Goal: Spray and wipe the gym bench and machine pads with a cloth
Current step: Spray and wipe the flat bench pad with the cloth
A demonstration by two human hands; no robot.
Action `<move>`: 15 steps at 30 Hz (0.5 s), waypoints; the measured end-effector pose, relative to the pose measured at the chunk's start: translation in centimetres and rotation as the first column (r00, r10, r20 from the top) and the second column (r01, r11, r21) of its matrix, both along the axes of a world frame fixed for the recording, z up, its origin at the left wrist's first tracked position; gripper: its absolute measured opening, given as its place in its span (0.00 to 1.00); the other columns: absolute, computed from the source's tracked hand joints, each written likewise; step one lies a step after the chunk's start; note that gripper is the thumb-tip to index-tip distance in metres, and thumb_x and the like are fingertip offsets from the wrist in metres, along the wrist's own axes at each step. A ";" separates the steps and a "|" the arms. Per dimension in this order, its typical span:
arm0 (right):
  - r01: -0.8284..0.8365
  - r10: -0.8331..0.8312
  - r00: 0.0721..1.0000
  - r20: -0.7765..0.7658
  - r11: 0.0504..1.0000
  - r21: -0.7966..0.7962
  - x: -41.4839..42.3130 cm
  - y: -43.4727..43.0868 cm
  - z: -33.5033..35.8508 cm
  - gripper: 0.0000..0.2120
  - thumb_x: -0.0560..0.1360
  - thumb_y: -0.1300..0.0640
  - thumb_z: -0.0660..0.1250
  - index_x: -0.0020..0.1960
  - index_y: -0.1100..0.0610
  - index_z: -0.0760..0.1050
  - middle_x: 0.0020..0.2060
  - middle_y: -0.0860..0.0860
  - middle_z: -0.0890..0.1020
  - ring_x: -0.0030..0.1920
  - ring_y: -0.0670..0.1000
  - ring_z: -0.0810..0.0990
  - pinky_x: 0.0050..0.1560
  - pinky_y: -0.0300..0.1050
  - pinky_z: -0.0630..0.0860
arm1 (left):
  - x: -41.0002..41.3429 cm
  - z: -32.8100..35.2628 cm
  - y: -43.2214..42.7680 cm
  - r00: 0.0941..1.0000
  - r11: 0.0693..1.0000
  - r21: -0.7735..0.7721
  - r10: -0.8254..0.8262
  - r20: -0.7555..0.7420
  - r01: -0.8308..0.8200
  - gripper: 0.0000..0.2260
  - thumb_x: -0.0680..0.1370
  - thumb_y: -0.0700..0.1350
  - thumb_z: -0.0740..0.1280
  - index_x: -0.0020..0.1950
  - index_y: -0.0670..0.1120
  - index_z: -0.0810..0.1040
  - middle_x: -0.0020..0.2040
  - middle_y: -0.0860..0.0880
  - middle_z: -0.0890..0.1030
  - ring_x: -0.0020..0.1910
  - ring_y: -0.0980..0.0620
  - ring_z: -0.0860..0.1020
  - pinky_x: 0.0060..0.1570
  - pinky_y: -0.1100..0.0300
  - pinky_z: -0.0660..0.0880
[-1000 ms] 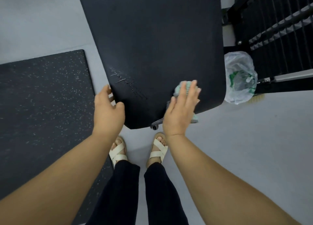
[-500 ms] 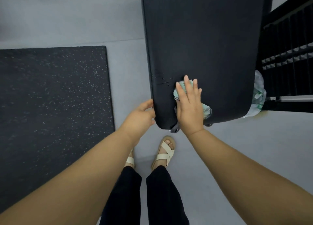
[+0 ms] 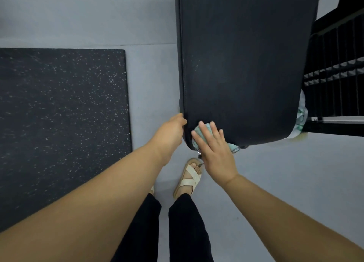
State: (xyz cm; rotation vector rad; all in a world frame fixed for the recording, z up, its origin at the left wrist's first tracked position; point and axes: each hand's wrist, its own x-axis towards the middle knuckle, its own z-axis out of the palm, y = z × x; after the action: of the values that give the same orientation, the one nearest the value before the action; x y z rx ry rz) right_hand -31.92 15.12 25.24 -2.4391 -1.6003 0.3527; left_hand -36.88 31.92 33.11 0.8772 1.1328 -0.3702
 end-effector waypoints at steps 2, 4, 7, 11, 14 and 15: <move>0.024 -0.024 0.999 -0.027 1.000 0.007 0.5 0.5 0.1 0.42 0.63 0.74 0.73 0.71 0.56 0.61 0.72 0.55 0.60 0.72 0.61 0.55 0.67 0.65 0.48 | 0.2 0.2 -0.8 1.000 1.000 0.005 -0.006 0.029 0.006 0.13 0.82 0.40 0.52 0.51 0.54 0.74 0.47 0.54 0.76 0.45 0.58 0.74 0.49 0.63 0.71; 0.054 -0.051 0.998 -0.035 0.996 0.071 1.5 3.5 0.2 0.33 0.68 0.72 0.68 0.70 0.57 0.64 0.72 0.57 0.64 0.72 0.63 0.57 0.69 0.62 0.48 | 0.0 -0.2 -1.3 0.999 0.999 0.030 0.031 0.045 -0.032 0.14 0.81 0.41 0.53 0.62 0.53 0.72 0.54 0.55 0.77 0.53 0.58 0.75 0.58 0.61 0.70; 0.166 -0.164 0.986 -0.019 0.976 0.142 3.2 8.6 0.8 0.25 0.73 0.67 0.58 0.70 0.58 0.68 0.72 0.58 0.65 0.72 0.65 0.59 0.70 0.59 0.50 | 0.1 0.0 -1.8 0.994 0.989 0.111 0.096 0.044 -0.100 0.14 0.82 0.42 0.53 0.63 0.56 0.68 0.55 0.55 0.76 0.54 0.58 0.75 0.60 0.58 0.70; 0.281 -0.279 0.960 -0.033 0.946 0.161 3.4 10.0 0.6 0.28 0.74 0.67 0.64 0.73 0.56 0.64 0.74 0.55 0.61 0.74 0.62 0.54 0.72 0.57 0.46 | 0.8 0.1 -2.6 0.997 0.977 0.202 0.074 -0.034 -0.066 0.23 0.81 0.45 0.55 0.76 0.49 0.56 0.73 0.50 0.65 0.67 0.51 0.68 0.63 0.57 0.70; 0.122 -0.121 0.993 -0.016 0.978 0.168 2.1 4.8 -0.4 0.34 0.69 0.66 0.71 0.72 0.55 0.63 0.72 0.57 0.64 0.73 0.63 0.56 0.71 0.59 0.49 | 1.6 0.7 -3.8 0.998 0.930 0.368 0.026 -0.061 -0.002 0.23 0.81 0.48 0.55 0.76 0.50 0.55 0.73 0.51 0.60 0.67 0.52 0.67 0.56 0.61 0.70; 0.075 -0.072 0.997 -0.024 0.986 0.149 2.0 2.6 -0.6 0.36 0.67 0.68 0.72 0.72 0.55 0.62 0.72 0.58 0.65 0.72 0.62 0.55 0.70 0.59 0.49 | 1.8 0.9 -4.2 0.998 0.894 0.446 -0.015 -0.066 0.043 0.23 0.81 0.48 0.56 0.76 0.51 0.56 0.73 0.50 0.60 0.69 0.51 0.65 0.61 0.59 0.68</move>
State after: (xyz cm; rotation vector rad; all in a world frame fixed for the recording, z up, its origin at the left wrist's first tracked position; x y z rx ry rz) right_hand -29.94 17.67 24.61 -2.3666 -1.4678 0.2332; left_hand -35.08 27.71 33.96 1.2962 1.2874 -0.1587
